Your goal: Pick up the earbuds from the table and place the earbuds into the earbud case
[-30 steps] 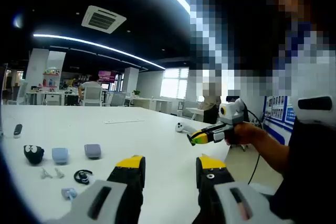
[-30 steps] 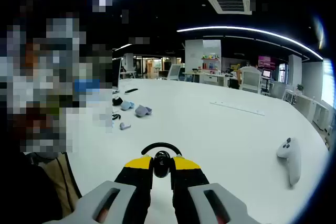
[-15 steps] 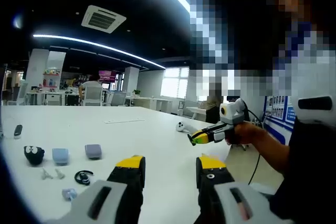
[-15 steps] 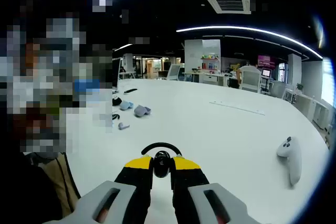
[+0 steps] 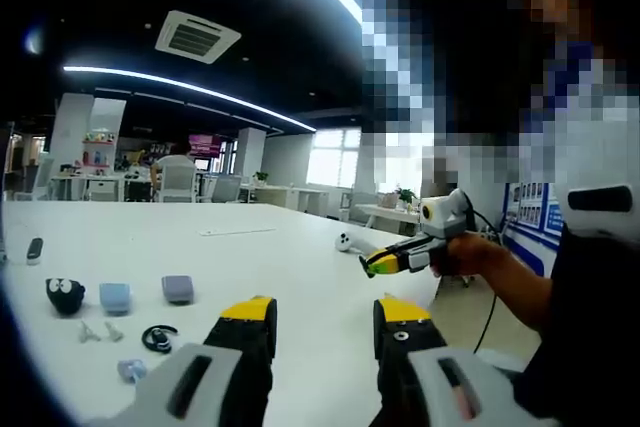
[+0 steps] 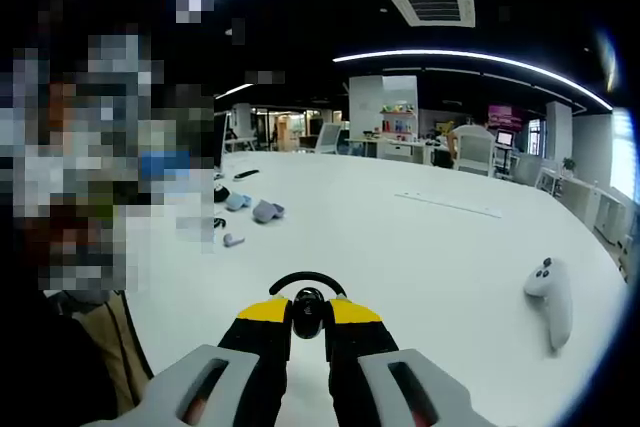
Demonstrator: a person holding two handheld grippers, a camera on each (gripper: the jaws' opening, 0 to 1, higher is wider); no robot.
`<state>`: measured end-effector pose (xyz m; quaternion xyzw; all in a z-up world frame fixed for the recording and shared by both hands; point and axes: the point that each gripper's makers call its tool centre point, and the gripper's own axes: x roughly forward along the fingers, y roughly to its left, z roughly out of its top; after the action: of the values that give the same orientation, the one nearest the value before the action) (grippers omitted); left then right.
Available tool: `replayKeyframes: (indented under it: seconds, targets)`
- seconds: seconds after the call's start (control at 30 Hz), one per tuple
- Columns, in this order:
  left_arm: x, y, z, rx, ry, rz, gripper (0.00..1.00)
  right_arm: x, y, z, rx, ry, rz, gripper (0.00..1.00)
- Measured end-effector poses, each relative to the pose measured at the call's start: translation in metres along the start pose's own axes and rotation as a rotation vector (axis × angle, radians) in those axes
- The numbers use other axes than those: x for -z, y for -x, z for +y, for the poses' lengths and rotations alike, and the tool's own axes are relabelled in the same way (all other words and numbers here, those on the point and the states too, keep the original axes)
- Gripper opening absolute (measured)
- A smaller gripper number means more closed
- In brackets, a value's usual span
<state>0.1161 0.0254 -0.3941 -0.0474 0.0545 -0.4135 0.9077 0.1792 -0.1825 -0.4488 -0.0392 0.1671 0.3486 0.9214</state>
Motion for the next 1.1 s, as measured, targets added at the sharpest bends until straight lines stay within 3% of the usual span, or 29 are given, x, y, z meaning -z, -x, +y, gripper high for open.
replayKeyframes:
  seconds: [1.1]
  targets:
    - [-0.0036,0.0019,0.0049,-0.014,-0.002,-0.022,0.4,-0.0017,-0.007,-0.0015,-0.003,-0.003,0.004,0.12]
